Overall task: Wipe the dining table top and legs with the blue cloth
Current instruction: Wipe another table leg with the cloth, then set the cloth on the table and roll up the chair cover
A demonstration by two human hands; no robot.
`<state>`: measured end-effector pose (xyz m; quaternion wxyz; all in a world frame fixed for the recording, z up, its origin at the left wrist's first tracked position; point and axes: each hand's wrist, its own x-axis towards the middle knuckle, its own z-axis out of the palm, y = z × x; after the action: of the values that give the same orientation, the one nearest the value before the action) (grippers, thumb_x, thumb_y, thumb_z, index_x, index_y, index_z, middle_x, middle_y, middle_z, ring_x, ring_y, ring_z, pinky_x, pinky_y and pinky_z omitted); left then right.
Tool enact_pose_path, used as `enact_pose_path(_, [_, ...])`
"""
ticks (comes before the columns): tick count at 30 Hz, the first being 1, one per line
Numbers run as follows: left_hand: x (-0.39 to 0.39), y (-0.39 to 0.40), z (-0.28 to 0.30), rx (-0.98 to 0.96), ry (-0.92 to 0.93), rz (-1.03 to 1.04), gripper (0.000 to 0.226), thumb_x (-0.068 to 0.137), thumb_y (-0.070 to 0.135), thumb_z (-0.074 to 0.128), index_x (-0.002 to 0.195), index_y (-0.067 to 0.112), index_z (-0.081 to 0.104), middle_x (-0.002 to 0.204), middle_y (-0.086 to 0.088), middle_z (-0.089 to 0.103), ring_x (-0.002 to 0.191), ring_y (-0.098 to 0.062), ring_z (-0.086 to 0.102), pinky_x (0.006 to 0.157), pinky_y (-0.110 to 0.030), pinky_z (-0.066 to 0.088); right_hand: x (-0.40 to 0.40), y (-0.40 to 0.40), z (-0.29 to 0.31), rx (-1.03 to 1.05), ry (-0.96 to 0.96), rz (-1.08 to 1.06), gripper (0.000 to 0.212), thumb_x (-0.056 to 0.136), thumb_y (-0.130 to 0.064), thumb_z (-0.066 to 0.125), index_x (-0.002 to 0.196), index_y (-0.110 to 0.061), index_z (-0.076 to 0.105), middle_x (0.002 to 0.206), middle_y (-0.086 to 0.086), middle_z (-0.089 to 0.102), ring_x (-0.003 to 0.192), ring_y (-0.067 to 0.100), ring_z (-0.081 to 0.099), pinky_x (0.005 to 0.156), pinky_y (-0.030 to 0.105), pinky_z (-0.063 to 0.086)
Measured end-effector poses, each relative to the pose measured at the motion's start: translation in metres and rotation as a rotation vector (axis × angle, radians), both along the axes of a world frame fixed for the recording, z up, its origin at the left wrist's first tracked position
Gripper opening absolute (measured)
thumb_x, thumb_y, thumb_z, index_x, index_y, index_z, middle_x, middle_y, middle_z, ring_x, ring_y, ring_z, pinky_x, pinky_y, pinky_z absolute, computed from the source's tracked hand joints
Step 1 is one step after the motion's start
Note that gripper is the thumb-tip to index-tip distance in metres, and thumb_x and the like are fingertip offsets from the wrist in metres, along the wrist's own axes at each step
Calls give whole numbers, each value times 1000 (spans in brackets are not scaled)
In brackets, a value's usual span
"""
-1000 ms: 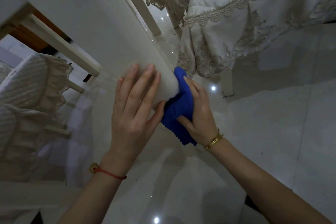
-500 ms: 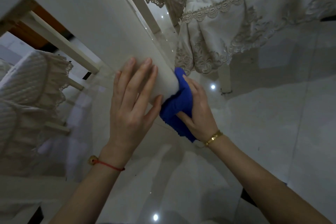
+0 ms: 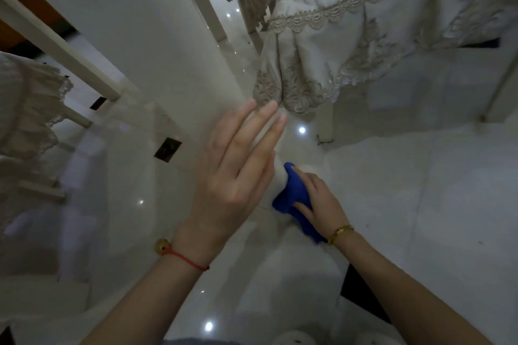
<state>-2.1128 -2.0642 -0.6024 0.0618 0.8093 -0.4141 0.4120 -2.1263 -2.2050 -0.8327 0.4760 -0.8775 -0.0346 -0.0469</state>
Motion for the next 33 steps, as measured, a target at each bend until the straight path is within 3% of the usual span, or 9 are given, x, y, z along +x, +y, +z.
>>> enact_pose_path(2, [-3,-13,-1,-18,124,-36,37,88,0,65,125,1,62,132,-13,58,129,-26,51,107,-40,45,-14,-25,12,-188,62,-20,70,92,-47,51,151,-27,22,129,5,48,109,23,51,90,29,44])
enact_pose_path(5, [-8,-28,7,20,395,-66,36,90,2,62,126,3,61,131,-10,61,125,-25,55,104,-38,47,-40,-70,57,-310,211,-148,68,92,-36,58,150,-25,23,128,8,49,105,27,53,86,36,49])
enact_pose_path(9, [-19,-48,37,49,919,17,37,85,12,69,122,10,63,125,-6,62,116,-21,56,101,-27,43,-83,-120,150,-407,388,-346,63,91,-38,60,142,-17,30,124,12,53,100,32,56,76,40,51])
enact_pose_path(13, [-43,-64,95,-26,1354,96,35,82,12,72,116,7,66,118,-10,66,112,-25,61,97,-14,35,-142,-145,264,-517,559,-439,59,92,-41,57,140,-15,33,124,13,52,98,33,55,75,41,50])
enact_pose_path(17, [-82,-60,188,-17,1671,219,34,91,14,65,124,9,62,126,-9,63,118,-21,57,98,-18,37,-197,-143,390,-491,678,-522,55,94,-41,55,138,-15,36,125,13,49,101,32,54,72,39,49])
enact_pose_path(23, [-133,-11,369,20,1795,296,31,94,10,58,124,6,63,125,-13,65,118,-26,60,99,-27,43,-289,-115,581,-393,809,-565,58,96,-41,52,144,-16,32,128,14,47,107,31,52,85,41,49])
enact_pose_path(26, [-153,21,442,29,1797,373,28,94,10,57,121,7,65,122,-12,67,114,-24,62,93,-23,42,-331,-94,647,-374,850,-574,59,96,-40,52,145,-15,32,128,16,46,107,32,51,89,43,49])
enact_pose_path(30, [-173,63,490,3,1774,492,28,94,10,57,119,5,67,121,-13,68,115,-26,62,95,-25,43,-375,-72,688,-358,931,-607,58,96,-38,53,143,-12,32,130,20,45,109,36,51,89,47,48])
enact_pose_path(33, [-185,89,500,-57,1793,617,27,95,7,55,119,1,66,122,-16,66,117,-29,60,84,-18,38,-396,-68,695,-341,1031,-590,59,96,-36,53,143,-9,31,132,22,44,112,38,49,91,48,47])
